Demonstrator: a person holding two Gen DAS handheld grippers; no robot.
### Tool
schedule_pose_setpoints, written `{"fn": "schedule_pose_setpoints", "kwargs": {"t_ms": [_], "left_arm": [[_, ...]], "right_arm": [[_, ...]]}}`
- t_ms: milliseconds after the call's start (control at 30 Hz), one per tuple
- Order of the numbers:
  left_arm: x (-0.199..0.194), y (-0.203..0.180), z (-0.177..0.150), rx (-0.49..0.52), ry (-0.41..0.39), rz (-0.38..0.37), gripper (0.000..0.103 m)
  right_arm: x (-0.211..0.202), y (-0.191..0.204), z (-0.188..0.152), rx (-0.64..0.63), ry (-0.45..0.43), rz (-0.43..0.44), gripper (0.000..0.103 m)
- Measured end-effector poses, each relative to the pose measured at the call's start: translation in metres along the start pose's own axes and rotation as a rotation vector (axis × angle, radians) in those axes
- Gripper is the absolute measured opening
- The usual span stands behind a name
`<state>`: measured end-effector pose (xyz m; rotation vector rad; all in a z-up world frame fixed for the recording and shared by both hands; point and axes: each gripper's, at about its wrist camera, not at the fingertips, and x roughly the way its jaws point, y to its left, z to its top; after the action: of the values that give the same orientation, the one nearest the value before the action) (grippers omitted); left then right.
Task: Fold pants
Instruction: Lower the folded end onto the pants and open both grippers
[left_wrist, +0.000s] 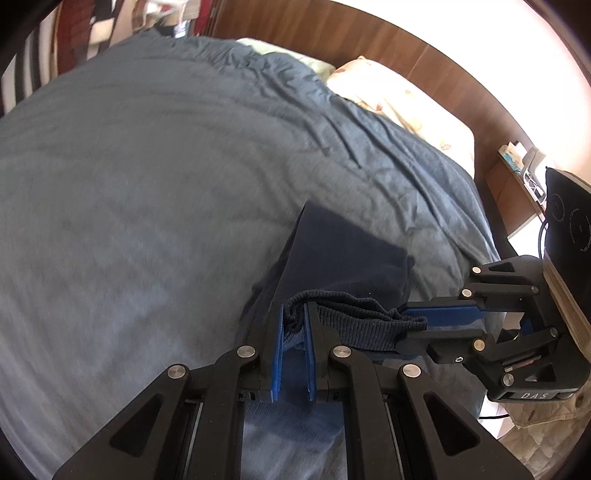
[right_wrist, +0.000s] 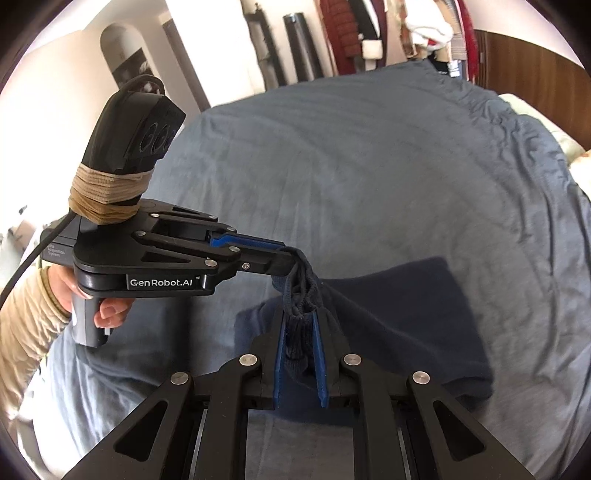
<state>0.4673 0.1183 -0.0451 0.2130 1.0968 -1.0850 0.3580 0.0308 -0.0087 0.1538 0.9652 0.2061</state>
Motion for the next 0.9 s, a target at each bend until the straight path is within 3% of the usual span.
{"fn": "schedule_pose_setpoints", "kwargs": {"t_ms": [300,467,600,800,900], "left_arm": [[0.003,0.021,-0.04,-0.057,0.023,0.009,0.01],[0.0,0.031,-0.051,-0.082,0.03,0.041,0.003],[-0.004,0.039,-0.061,-0.117,0.051,0.076,0.003],[-0.02,0.035,-0.074,-0.242,0.015,0.146,0.007],[-0.031,0.026,-0.084,-0.32,-0.022,0.21,0.014]], "right_arm": [[0.036,0.024,-0.019,-0.041,0.09,0.026,0.015],[0.05,0.038,-0.03,-0.055,0.127,0.037,0.015],[0.06,0.043,-0.04,-0.066,0.159,0.051,0.015],[0.075,0.047,-0.053,-0.07,0.208,0.075,0.015],[0.079,0.047,-0.054,-0.075,0.216,0.09,0.016]]}}
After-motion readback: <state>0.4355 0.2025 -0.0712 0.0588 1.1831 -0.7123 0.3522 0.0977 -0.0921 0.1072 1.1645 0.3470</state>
